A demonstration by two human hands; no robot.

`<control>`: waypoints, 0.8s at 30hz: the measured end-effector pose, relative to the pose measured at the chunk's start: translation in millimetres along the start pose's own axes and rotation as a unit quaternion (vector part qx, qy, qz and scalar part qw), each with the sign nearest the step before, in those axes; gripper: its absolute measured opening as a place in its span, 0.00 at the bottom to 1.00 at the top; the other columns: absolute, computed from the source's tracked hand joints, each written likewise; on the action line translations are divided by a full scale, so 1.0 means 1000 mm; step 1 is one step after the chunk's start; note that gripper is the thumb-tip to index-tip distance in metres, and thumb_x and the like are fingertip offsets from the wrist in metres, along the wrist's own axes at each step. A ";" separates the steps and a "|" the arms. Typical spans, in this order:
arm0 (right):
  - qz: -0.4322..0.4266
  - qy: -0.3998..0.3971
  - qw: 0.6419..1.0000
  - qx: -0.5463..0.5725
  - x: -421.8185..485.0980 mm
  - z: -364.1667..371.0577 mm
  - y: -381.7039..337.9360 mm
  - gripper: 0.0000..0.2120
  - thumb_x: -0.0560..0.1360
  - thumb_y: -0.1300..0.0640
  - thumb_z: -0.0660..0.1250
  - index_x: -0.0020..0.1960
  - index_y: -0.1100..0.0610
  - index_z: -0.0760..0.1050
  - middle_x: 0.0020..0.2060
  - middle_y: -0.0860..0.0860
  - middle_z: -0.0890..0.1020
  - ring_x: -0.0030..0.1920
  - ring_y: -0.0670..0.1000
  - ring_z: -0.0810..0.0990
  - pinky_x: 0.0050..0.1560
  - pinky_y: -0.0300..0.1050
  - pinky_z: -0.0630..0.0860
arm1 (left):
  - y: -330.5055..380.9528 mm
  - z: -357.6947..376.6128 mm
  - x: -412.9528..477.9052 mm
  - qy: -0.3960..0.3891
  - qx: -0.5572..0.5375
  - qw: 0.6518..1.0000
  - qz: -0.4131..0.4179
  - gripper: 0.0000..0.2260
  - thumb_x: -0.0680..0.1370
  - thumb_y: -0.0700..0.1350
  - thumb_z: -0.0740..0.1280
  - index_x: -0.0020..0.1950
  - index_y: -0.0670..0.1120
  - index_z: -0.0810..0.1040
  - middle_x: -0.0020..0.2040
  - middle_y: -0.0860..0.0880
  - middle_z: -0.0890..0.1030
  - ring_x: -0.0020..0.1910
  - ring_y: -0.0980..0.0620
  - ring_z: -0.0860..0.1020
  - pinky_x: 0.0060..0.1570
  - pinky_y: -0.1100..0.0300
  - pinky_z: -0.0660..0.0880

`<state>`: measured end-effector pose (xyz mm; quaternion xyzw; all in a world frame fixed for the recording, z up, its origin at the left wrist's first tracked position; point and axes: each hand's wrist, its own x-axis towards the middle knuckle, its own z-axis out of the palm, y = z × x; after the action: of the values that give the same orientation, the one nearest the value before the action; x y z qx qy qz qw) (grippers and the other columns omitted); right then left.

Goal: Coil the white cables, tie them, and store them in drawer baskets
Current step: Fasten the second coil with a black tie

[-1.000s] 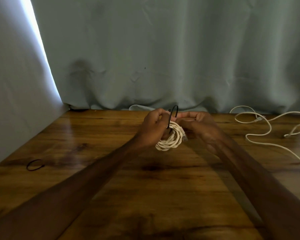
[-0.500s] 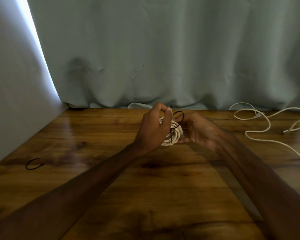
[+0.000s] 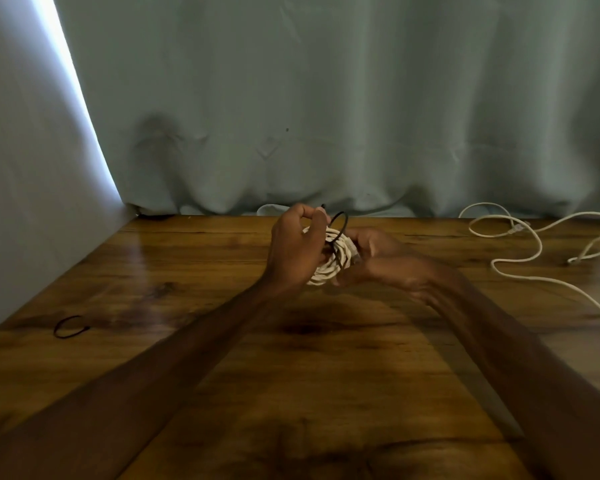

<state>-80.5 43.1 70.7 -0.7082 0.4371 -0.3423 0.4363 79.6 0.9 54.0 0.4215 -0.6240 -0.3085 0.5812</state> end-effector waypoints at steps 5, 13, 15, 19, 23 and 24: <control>-0.011 -0.054 0.995 0.088 -0.002 -0.005 0.001 0.24 0.72 0.70 0.75 0.67 0.65 0.76 0.62 0.64 0.82 0.65 0.63 0.80 0.69 0.59 0.75 | 0.002 -0.003 0.004 0.016 -0.013 1.000 -0.001 0.10 0.83 0.46 0.63 0.49 0.43 0.80 0.35 0.46 0.81 0.27 0.55 0.77 0.26 0.62 0.71; -0.040 0.078 0.995 0.046 0.009 0.011 0.003 0.16 0.72 0.51 0.74 0.56 0.58 0.83 0.50 0.55 0.88 0.51 0.53 0.87 0.55 0.51 0.82 | 0.007 0.000 0.000 0.033 0.011 0.999 0.032 0.10 0.83 0.44 0.64 0.49 0.41 0.82 0.44 0.57 0.82 0.47 0.65 0.80 0.46 0.70 0.74; -0.085 0.103 0.990 0.032 0.009 0.015 0.000 0.09 0.77 0.55 0.72 0.55 0.57 0.83 0.47 0.54 0.89 0.47 0.51 0.87 0.50 0.44 0.82 | 0.007 0.000 0.000 0.040 0.003 0.999 0.026 0.10 0.83 0.45 0.64 0.50 0.42 0.82 0.45 0.54 0.83 0.49 0.57 0.82 0.47 0.66 0.75; -0.151 0.143 0.978 -0.002 0.009 0.020 0.000 0.08 0.81 0.59 0.69 0.57 0.57 0.84 0.46 0.53 0.89 0.47 0.50 0.88 0.48 0.41 0.82 | 0.005 -0.002 0.003 0.033 -0.041 0.999 -0.007 0.10 0.82 0.47 0.63 0.50 0.44 0.81 0.45 0.47 0.85 0.49 0.47 0.84 0.49 0.51 0.81; -0.181 0.192 0.965 -0.001 0.007 0.017 -0.001 0.13 0.75 0.60 0.76 0.60 0.58 0.84 0.48 0.51 0.89 0.49 0.51 0.88 0.53 0.48 0.84 | 0.003 -0.001 0.004 0.034 -0.039 0.998 -0.024 0.10 0.83 0.48 0.63 0.50 0.44 0.81 0.42 0.46 0.84 0.44 0.48 0.84 0.43 0.53 0.80; -0.184 0.215 0.959 0.005 0.007 0.015 -0.001 0.15 0.73 0.60 0.78 0.59 0.58 0.85 0.48 0.51 0.89 0.49 0.52 0.88 0.53 0.51 0.85 | 0.003 -0.001 0.004 0.033 -0.039 0.998 -0.029 0.10 0.83 0.48 0.63 0.50 0.44 0.81 0.43 0.45 0.84 0.43 0.48 0.83 0.41 0.54 0.79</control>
<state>-64.6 41.9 66.8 -0.6835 0.3811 -0.5632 0.2653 79.9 -1.1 58.4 0.4264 -0.5793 -0.3357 0.6082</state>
